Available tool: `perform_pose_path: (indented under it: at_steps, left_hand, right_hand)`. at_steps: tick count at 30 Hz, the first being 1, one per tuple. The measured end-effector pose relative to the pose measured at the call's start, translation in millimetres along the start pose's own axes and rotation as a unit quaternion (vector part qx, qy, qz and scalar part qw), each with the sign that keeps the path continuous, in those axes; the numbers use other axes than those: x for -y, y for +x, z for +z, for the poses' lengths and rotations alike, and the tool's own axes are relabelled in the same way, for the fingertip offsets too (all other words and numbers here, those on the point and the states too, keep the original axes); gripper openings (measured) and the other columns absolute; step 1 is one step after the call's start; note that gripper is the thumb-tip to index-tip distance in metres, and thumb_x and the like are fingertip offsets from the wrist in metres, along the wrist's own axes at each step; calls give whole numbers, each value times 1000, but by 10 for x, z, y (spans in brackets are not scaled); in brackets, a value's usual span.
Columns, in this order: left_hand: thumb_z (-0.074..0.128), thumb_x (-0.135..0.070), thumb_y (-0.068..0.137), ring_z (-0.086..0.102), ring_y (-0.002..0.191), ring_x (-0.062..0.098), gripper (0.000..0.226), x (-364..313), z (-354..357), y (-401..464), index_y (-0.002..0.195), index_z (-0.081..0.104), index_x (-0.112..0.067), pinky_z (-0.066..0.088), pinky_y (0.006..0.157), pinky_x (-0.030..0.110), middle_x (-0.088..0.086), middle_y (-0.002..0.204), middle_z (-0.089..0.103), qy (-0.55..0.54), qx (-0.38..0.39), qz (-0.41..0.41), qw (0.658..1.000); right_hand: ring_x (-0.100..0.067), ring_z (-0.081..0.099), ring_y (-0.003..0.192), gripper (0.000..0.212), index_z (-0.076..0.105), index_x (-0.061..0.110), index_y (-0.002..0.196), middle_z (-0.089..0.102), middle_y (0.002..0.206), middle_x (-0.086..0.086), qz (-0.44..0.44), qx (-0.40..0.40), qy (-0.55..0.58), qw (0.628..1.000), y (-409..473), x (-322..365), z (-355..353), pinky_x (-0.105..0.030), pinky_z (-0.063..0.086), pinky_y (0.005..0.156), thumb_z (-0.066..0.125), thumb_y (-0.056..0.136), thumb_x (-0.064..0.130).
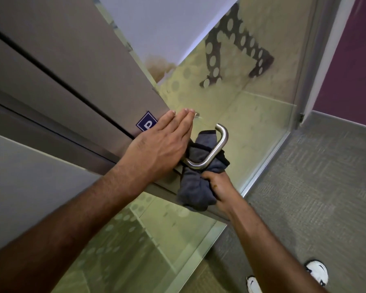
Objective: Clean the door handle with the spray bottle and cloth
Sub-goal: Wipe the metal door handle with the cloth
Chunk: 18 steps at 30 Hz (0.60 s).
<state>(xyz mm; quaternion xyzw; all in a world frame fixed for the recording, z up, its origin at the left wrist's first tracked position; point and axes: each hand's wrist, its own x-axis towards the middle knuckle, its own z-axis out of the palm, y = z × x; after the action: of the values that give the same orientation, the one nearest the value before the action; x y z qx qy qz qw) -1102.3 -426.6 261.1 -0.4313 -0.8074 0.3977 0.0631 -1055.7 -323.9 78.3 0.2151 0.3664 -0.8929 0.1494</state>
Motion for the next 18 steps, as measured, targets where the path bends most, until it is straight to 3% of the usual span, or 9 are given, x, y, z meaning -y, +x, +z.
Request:
perform_pose_path:
  at_steps: [3, 7, 9, 12, 16, 18]
  left_hand:
    - [22, -19, 104, -1, 157, 37, 64, 3, 3, 7, 156, -9, 4, 7, 129, 51, 27, 167, -8, 6, -9, -4, 1000]
    - [16, -19, 103, 1, 157, 36, 62, -6, -15, 5, 156, -6, 3, 2, 127, 49, 27, 168, -5, 16, -15, -6, 1000]
    - [14, -19, 102, 2, 157, 36, 62, -17, -25, 6, 157, -5, 3, 0, 126, 49, 26, 168, -4, 20, -16, -10, 1000]
    - [15, -18, 102, 1, 157, 36, 62, -28, -29, 8, 157, -5, 3, 2, 127, 49, 26, 168, -4, 18, -11, -14, 1000]
    - [19, -19, 102, -1, 157, 38, 64, -29, 5, 5, 157, -6, 3, 3, 128, 50, 27, 167, -6, 13, -5, -14, 1000]
    - [19, -20, 103, -1, 157, 38, 64, -29, 26, 6, 157, -6, 3, 5, 128, 51, 27, 167, -7, 21, 1, -9, 1000]
  right_hand:
    - [-20, 70, 67, 30, 62, -4, 90, 69, 74, -15, 17, 93, 45, 994, 2, 70, -139, -30, 59, 61, 38, 88, -21]
    - [-32, 58, 87, 27, 61, -6, 100, 59, 92, -23, 13, 76, -126, 989, 216, 158, -265, -43, 47, 79, 48, 81, -19]
    - [-28, 60, 85, 16, 64, -6, 88, 65, 86, -19, -17, 51, -206, 977, 286, 198, -276, -40, 47, 79, 53, 79, -13]
    - [-14, 62, 78, 20, 62, 17, 75, 67, 75, -1, -84, 17, -281, 956, 254, 135, -269, -26, 50, 70, 59, 80, -2]
    - [-7, 66, 85, 22, 64, 14, 103, 70, 90, 2, -110, 15, -283, 953, 98, -45, -395, -15, 51, 71, 59, 90, -4]
    - [-12, 69, 94, 34, 64, 16, 110, 71, 94, 6, -118, -91, -184, 972, 29, -46, -548, -15, 53, 75, 54, 90, -9]
